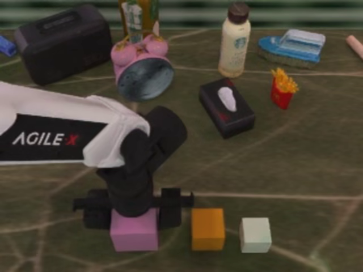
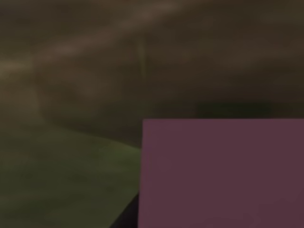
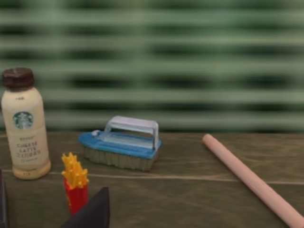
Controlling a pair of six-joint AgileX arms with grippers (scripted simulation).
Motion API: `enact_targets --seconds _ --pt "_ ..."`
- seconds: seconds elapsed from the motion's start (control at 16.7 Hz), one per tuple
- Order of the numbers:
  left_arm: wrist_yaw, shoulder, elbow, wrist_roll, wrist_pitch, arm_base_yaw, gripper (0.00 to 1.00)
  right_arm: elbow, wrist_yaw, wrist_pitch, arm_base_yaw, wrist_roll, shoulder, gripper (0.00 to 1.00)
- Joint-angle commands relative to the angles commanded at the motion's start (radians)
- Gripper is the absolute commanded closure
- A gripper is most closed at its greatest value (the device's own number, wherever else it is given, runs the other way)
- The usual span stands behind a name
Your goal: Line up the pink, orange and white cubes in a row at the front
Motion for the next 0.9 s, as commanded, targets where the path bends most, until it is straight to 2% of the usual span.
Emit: enact_targets --seconds 0.78,0.9 --pt "0.000 0.000 0.000 0.000 0.000 0.000 0.02 0.000 0.000 0.000 0.000 0.000 0.000 0.00" --pt "0.000 0.000 0.000 0.000 0.000 0.000 0.00 0.000 0.000 0.000 0.000 0.000 0.000 0.00"
